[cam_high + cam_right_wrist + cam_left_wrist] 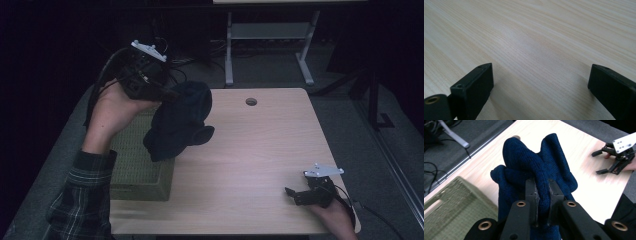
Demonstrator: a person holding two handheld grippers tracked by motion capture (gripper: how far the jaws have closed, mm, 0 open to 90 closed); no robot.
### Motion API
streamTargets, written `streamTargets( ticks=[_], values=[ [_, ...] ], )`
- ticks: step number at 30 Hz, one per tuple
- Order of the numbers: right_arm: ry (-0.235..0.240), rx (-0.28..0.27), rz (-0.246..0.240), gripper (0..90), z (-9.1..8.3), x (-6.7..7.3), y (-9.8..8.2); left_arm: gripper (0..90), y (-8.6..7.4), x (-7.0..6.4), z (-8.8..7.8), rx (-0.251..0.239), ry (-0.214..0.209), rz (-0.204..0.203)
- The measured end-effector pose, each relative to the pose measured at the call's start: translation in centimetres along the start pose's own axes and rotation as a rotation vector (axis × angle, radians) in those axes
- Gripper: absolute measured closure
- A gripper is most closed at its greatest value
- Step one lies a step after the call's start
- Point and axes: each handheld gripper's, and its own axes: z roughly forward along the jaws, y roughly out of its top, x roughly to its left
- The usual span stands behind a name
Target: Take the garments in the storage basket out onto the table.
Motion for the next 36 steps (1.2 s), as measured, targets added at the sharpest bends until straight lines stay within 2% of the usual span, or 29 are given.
streamTargets(
  ticks=[8,16,29,30,36],
  values=[
    [0.0,0.001,0.003,5.8,0.0,0.0,0.0,82.1,1.0,-1.5,2.4,0.011,-0.044,0.037],
    [0.001,0.001,0.004,5.8,0.0,0.0,0.0,82.1,1.4,-2.9,6.3,0.032,-0.098,0.053],
    [0.0,0.0,0.003,5.8,0.0,0.0,0.0,82.0,0.3,-4.3,11.2,0.065,-0.139,0.031],
    [0.001,0.0,0.003,5.8,0.0,0.0,0.0,82.0,0.2,-4.5,11.6,0.062,-0.144,0.022],
    [0.0,0.0,0.003,5.8,0.0,0.0,0.0,82.0,-0.3,-5.7,14.1,0.086,-0.18,0.023]
  ],
)
